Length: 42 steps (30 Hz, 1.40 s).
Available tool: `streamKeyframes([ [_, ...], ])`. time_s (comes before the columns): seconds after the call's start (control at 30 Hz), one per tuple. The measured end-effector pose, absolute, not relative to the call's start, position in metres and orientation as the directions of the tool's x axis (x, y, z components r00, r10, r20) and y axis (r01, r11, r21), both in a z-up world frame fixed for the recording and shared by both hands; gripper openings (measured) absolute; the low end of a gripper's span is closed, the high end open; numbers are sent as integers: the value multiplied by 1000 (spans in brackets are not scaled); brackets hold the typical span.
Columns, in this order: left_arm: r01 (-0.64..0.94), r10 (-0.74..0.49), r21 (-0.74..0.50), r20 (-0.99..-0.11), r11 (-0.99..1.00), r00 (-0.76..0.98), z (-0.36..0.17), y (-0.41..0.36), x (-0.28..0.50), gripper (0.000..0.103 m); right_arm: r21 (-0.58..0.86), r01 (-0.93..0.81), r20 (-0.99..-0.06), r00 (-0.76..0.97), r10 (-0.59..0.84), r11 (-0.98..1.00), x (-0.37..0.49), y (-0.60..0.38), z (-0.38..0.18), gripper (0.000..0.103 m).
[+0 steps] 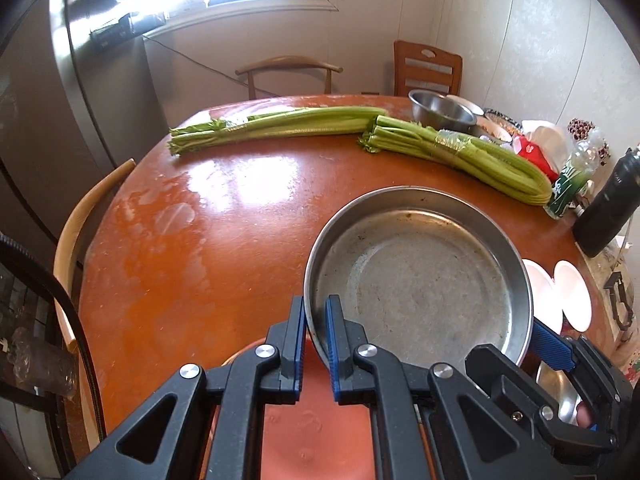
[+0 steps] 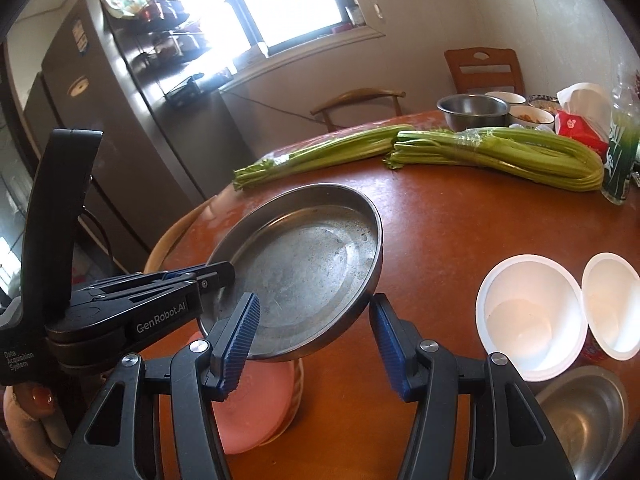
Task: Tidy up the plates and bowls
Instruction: 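Lift the steel pan with the left tool and carry it over the pink plate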
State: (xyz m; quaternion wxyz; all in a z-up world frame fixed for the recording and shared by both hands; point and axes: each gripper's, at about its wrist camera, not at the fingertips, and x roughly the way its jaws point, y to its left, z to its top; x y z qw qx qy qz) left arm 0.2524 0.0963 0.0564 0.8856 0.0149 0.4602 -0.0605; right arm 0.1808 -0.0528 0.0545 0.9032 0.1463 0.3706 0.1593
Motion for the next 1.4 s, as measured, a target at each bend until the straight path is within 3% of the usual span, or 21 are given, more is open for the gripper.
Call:
streamKeyframes([
  [0.63,72,-83,-49,-777,996,624,72,122,182,10,343,-287,-591,674,442,895,122,-33,73,60],
  [1.4,25,-58,-54,-769,998,636,51,139,160,10,282,-354,-598,662,452,892,106,-12,58,60],
])
